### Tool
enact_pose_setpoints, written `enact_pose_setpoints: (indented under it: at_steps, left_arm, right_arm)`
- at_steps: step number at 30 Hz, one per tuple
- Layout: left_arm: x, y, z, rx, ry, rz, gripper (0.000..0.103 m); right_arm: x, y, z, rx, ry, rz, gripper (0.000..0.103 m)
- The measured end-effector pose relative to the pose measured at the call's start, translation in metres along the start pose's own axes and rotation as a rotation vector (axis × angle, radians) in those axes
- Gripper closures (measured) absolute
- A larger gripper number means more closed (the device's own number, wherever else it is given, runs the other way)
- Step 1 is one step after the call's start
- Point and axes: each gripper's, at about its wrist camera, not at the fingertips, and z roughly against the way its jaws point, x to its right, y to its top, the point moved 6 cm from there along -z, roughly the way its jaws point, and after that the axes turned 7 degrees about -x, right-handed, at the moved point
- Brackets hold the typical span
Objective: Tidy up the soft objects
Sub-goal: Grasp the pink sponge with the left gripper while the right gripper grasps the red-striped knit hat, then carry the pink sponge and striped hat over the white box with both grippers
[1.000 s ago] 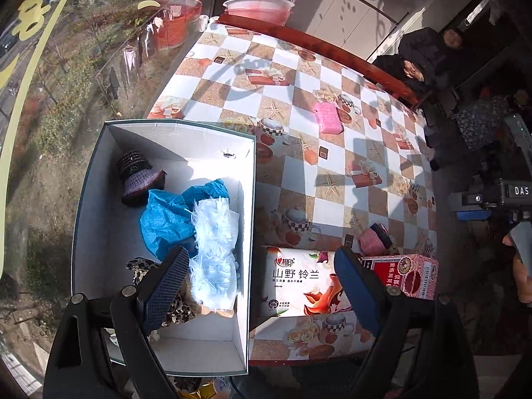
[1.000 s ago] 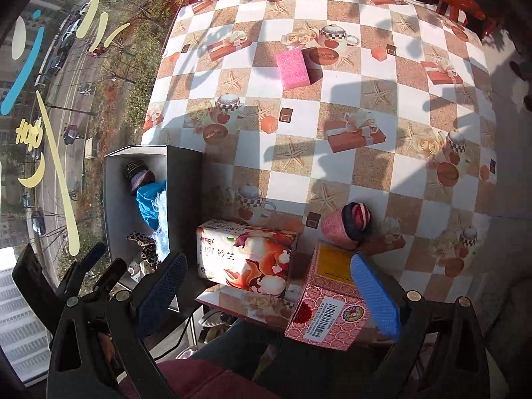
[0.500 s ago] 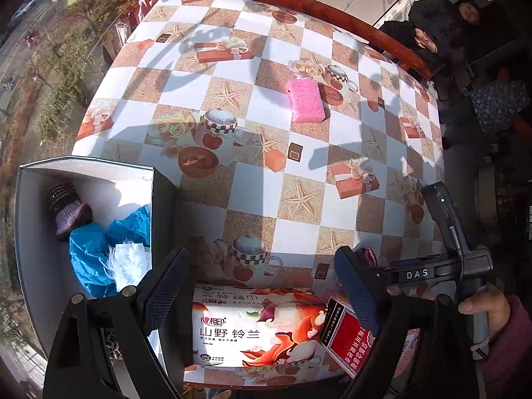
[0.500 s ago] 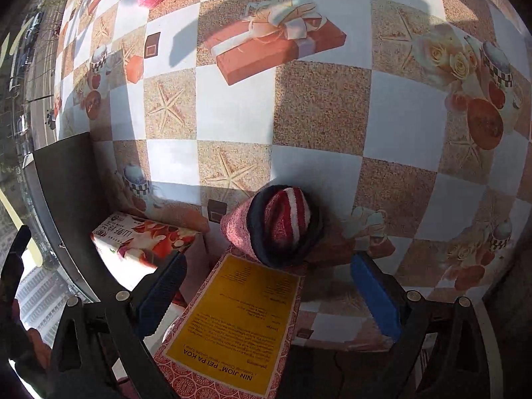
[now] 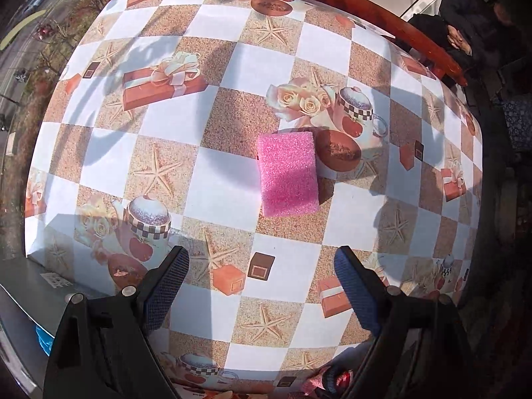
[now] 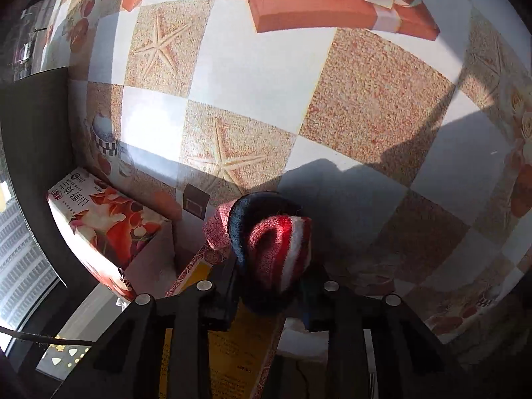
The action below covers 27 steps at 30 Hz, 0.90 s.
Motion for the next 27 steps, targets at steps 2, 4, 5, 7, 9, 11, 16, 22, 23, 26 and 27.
enact_pose_setpoints:
  at_steps: [2, 4, 5, 7, 9, 11, 16, 22, 23, 26, 27]
  left_arm:
    - [0.006, 0.014, -0.009, 0.0, 0.018, 0.006, 0.012]
    - [0.008, 0.026, -0.02, -0.003, 0.045, 0.009, 0.012]
    - [0.009, 0.031, -0.026, -0.011, 0.058, 0.009, 0.012]
    - [0.01, 0.038, -0.04, -0.038, 0.08, 0.022, 0.012]
    - [0.01, 0.042, -0.052, -0.064, 0.1, 0.036, 0.012]
    - [0.011, 0.043, -0.061, -0.078, 0.117, 0.026, 0.01]
    - [0.018, 0.047, -0.058, -0.045, 0.111, -0.004, 0.018]
    - [0.034, 0.042, -0.039, 0.01, 0.128, -0.112, 0.054]
    - [0.033, 0.038, -0.032, 0.03, 0.133, -0.121, 0.054]
    - [0.033, 0.021, -0.01, 0.08, 0.132, -0.151, 0.054]
    - [0.031, 0.013, 0.001, 0.099, 0.13, -0.166, 0.054]
  right_arm:
    - [0.007, -0.007, 0.011, 0.08, 0.044, -0.01, 0.075]
    - [0.017, -0.017, 0.024, 0.155, 0.059, -0.029, 0.075]
    - [0.024, -0.024, 0.031, 0.191, 0.074, -0.042, 0.075]
    - [0.035, -0.036, 0.044, 0.257, 0.107, -0.07, 0.075]
    - [0.043, -0.049, 0.06, 0.346, 0.097, -0.091, 0.075]
    - [0.053, -0.058, 0.077, 0.431, 0.063, -0.102, 0.075]
    - [0.063, -0.077, 0.097, 0.522, 0.116, -0.155, 0.075]
    - [0.059, -0.075, 0.102, 0.566, 0.123, -0.178, 0.075]
    - [0.058, -0.077, 0.104, 0.571, 0.121, -0.18, 0.075]
    - [0.052, -0.08, 0.11, 0.592, 0.125, -0.184, 0.075]
    - [0.049, -0.081, 0.112, 0.6, 0.125, -0.183, 0.075]
